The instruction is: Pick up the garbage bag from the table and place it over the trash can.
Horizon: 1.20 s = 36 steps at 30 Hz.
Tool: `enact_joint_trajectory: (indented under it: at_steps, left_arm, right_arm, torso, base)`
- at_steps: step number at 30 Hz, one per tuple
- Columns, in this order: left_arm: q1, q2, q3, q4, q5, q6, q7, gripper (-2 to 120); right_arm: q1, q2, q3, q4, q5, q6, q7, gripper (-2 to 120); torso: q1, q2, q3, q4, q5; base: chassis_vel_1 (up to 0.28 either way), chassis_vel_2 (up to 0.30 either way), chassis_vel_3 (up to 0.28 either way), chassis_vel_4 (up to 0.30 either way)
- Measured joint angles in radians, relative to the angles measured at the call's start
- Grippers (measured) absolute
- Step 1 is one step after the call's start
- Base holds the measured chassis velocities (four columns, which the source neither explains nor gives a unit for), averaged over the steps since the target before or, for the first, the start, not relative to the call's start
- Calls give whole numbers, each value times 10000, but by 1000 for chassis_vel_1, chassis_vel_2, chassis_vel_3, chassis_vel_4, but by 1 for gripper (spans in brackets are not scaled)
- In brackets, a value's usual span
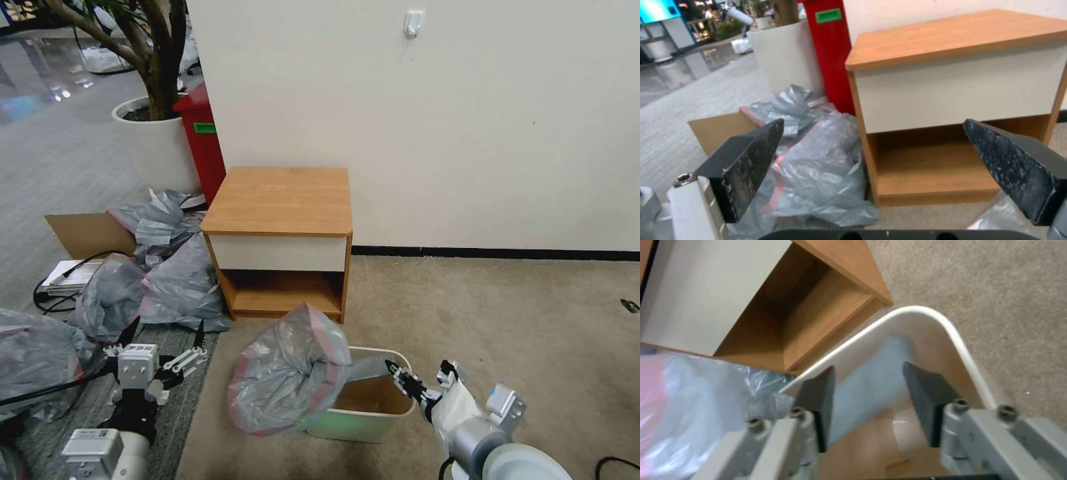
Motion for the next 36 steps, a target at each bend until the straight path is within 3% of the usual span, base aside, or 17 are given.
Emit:
enact_joint_trajectory:
  at_steps: [8, 11, 16, 36]
  left_arm:
    - [-60, 134, 328, 0, -2, 47, 231, 100]
    - [-94, 211, 682, 0, 0, 211, 395, 100]
    - [-143, 439, 1078, 25, 7, 343, 543, 100]
    - [-1749, 894, 2860, 1326, -206, 1697, 671, 97]
  right_arm:
    - [-390, 165, 157, 711, -262, 18, 183, 72]
    - [-453, 365, 159, 1092, -345, 18, 322, 88]
    - [-499, 614, 157, 1316, -431, 17, 519, 100]
    - [-648, 997, 67, 1350, -1675, 87, 601, 100]
  torso:
    - [0, 0, 0, 0, 0]
    - [-1, 0, 0, 0, 0]
    - [0, 0, 0, 0, 0]
    - [0, 0, 0, 0, 0]
  base:
    - [0, 0, 0, 0]
    - [0, 0, 0, 0]
    - [0, 0, 0, 0]
    - [0, 0, 0, 0]
